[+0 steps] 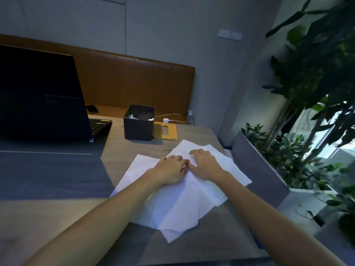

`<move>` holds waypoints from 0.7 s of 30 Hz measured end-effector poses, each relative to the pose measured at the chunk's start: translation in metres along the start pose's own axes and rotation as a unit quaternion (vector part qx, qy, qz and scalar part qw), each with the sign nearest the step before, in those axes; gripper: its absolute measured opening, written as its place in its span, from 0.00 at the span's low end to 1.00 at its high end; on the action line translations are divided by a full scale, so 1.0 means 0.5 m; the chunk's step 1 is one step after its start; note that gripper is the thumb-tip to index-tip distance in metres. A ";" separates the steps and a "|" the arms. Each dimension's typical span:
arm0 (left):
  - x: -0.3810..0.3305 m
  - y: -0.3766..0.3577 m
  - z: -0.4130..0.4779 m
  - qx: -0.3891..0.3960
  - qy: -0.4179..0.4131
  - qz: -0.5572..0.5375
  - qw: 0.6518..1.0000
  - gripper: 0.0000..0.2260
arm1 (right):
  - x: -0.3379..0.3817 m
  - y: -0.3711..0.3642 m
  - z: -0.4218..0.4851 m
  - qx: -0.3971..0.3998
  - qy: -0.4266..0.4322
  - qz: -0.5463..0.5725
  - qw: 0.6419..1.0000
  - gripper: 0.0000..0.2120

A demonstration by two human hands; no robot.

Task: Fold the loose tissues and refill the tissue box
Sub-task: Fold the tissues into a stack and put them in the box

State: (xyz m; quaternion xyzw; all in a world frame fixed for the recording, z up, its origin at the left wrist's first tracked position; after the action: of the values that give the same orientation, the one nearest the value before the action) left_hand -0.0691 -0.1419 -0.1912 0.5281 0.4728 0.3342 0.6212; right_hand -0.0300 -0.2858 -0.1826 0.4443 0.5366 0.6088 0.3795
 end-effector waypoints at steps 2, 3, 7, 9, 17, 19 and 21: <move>0.005 -0.009 -0.027 0.002 0.014 0.031 0.999 0.20 | -0.014 -0.014 -0.017 0.008 -0.004 0.003 1.000 0.26; 0.007 -0.011 -0.041 0.000 0.025 0.043 0.999 0.20 | -0.019 -0.021 -0.025 0.012 0.000 0.011 1.000 0.26; 0.003 -0.007 -0.077 -0.018 0.067 0.077 0.995 0.22 | -0.012 -0.030 -0.060 0.013 0.063 0.049 0.997 0.26; 0.003 0.004 -0.079 -0.044 0.076 0.060 0.994 0.22 | -0.002 -0.032 -0.074 0.018 0.092 0.063 0.994 0.26; 0.009 -0.021 -0.001 0.010 0.024 0.022 0.999 0.27 | -0.015 -0.017 -0.069 -0.027 0.097 0.088 0.991 0.25; 0.013 -0.029 0.016 0.027 0.030 0.033 0.999 0.28 | -0.016 -0.019 -0.046 0.006 0.088 0.079 0.993 0.26; 0.023 -0.034 0.022 0.045 0.045 0.051 0.997 0.29 | -0.018 -0.033 -0.030 0.048 0.073 0.058 0.994 0.27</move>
State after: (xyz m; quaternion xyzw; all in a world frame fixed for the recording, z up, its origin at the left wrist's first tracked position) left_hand -0.0562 -0.1387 -0.2108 0.5633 0.4877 0.3671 0.5569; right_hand -0.0417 -0.2966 -0.2005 0.4467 0.5644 0.6346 0.2815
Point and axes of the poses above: each hand's wrist, its own z-axis towards the middle knuckle, its own y-axis out of the back of the hand, x = y × z, the point moved 4 cm from there along z, towards the middle knuckle, and after that the axes turned 1 degree about x, right-handed, at the moved point
